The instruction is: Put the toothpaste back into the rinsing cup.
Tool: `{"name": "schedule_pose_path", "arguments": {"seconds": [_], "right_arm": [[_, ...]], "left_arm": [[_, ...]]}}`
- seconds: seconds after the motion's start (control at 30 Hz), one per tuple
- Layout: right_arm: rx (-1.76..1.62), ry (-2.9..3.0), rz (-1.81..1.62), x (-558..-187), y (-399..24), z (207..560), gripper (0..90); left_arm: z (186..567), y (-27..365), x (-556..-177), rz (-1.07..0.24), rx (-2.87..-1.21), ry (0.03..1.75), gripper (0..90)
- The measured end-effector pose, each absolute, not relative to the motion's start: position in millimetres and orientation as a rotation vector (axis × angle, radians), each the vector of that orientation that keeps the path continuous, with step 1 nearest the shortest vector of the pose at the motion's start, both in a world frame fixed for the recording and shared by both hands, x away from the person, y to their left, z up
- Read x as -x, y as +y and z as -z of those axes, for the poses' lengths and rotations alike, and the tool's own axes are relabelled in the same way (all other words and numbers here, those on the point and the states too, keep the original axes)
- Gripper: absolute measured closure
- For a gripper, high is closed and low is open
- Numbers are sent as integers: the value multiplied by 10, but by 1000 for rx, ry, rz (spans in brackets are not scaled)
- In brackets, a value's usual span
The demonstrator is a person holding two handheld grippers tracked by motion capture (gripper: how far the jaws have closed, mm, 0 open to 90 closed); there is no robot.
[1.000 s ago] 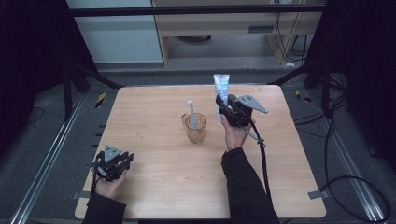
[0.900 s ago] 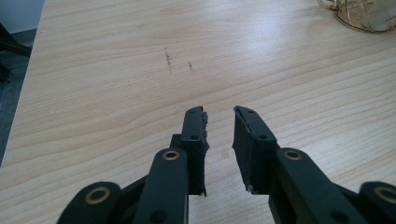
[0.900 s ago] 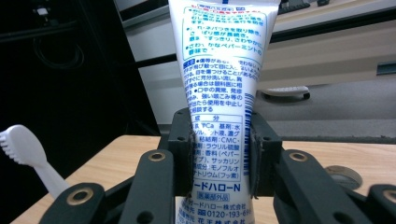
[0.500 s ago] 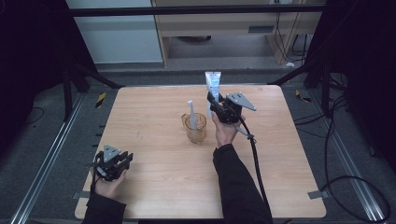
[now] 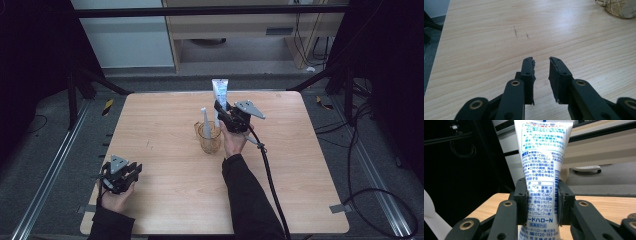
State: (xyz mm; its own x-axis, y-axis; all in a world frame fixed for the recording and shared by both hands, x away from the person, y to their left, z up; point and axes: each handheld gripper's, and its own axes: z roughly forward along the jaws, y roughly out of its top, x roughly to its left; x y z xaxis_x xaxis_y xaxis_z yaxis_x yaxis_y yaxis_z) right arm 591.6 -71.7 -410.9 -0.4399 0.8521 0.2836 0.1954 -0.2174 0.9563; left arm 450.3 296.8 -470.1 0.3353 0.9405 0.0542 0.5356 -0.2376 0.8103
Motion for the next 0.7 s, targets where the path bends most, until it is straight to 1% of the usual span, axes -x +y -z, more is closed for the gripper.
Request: {"name": "schedule_pose_path", "arguments": {"seconds": [0.7], "right_arm": [[-1258, 1601, -1677, -6000, -564, 4293, 676]], "left_arm": [[4703, 2971, -4504, -725, -1897, 1296, 726]]}}
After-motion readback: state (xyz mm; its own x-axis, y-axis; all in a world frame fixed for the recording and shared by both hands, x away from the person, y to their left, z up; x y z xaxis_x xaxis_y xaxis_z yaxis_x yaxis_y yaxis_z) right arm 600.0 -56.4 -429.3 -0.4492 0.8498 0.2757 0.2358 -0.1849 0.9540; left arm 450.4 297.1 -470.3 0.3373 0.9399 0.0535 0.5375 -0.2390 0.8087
